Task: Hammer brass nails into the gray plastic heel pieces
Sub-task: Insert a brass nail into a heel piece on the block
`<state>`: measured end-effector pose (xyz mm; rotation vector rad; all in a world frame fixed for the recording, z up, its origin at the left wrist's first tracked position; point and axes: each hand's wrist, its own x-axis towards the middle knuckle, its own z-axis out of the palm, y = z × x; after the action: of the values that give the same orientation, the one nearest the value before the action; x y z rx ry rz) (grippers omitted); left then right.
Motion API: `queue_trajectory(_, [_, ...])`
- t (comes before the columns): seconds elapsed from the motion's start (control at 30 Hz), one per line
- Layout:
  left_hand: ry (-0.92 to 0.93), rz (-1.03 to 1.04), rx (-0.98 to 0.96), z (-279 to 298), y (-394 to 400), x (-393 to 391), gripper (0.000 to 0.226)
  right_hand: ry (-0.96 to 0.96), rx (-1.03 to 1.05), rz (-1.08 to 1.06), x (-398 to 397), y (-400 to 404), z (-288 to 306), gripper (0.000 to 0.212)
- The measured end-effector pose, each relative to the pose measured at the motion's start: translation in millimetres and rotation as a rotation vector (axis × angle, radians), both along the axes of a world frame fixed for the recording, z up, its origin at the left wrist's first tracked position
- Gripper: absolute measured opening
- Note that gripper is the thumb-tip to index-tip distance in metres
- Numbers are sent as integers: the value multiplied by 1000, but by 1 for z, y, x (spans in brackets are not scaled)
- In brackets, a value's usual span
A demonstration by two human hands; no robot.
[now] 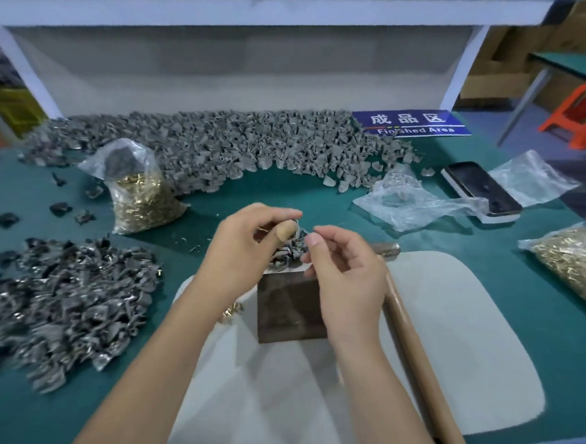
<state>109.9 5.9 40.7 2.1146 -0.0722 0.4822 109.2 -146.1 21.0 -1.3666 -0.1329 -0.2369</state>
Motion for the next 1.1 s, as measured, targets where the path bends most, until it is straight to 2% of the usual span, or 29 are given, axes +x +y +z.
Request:
queue_trajectory(0.17, [-52,111,-274,-23,10,-41,12,-190,-235,114,-9,6,-4,12])
queue_trajectory(0.27, [-56,145,-392,-37,5,-51,10,-209,-231,170,-12,5,-4,13])
queue_trajectory(0.37, [-93,161,-395,-41,-2,-56,13,-125,-170,244,-11,2,-2,14])
queue_trajectory(0.57, [-130,179,-300,-42,-7,-61,15,-107,-240,271,-10,2,3,16])
queue_trajectory(0.8, [-154,160,-330,-44,-9,-62,15,-180,-322,250,-6,0,0,9])
queue_trajectory(1.1, [-218,183,-244,-50,-7,-63,13,-318,-479,267,-5,3,-5,18])
